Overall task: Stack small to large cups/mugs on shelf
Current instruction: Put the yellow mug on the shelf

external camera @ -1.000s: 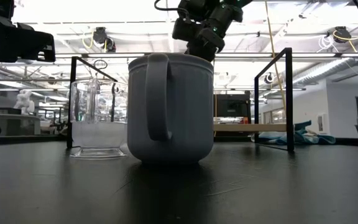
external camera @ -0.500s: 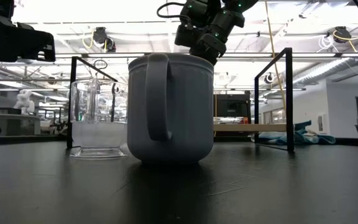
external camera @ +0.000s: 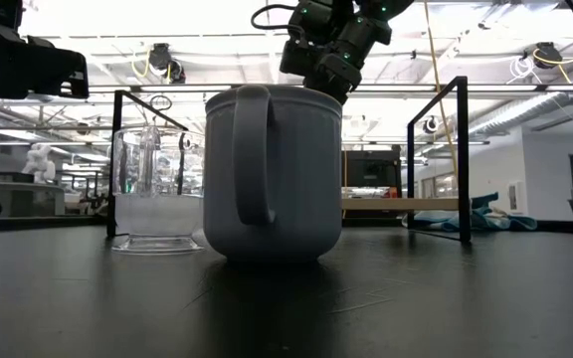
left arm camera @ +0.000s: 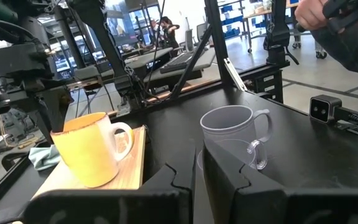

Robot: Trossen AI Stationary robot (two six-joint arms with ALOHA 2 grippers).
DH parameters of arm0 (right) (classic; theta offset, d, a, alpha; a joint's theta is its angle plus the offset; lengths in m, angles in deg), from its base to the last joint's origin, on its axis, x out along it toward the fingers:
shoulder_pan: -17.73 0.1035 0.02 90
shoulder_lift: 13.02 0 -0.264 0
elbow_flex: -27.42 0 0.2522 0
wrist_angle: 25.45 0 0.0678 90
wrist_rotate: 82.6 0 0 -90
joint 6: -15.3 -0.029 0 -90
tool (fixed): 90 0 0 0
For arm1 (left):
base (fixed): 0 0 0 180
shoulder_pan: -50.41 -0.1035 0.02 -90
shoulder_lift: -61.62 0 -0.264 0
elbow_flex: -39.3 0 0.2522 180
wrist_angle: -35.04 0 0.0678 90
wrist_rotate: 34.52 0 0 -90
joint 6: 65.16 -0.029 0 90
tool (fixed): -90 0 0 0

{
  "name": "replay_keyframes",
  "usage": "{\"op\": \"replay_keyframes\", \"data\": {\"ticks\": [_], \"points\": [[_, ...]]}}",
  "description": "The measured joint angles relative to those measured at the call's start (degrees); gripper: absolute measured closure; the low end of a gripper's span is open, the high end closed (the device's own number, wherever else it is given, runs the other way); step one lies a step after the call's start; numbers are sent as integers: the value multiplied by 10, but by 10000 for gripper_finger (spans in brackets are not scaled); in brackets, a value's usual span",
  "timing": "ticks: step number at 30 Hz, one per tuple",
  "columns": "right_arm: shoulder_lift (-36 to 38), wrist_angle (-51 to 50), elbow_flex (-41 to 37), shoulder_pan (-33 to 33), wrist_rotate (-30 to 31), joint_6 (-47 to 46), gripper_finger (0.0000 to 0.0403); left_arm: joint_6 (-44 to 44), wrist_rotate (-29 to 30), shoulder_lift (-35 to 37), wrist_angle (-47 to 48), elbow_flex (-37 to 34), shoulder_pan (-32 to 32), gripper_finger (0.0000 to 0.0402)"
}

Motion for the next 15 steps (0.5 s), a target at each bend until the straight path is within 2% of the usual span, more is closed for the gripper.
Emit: {"op": "replay_keyframes", "data": {"ticks": [15], "points": [[-1,2,-1,-10,-4,0,394,0,0,0,0,0,0,369]]}}
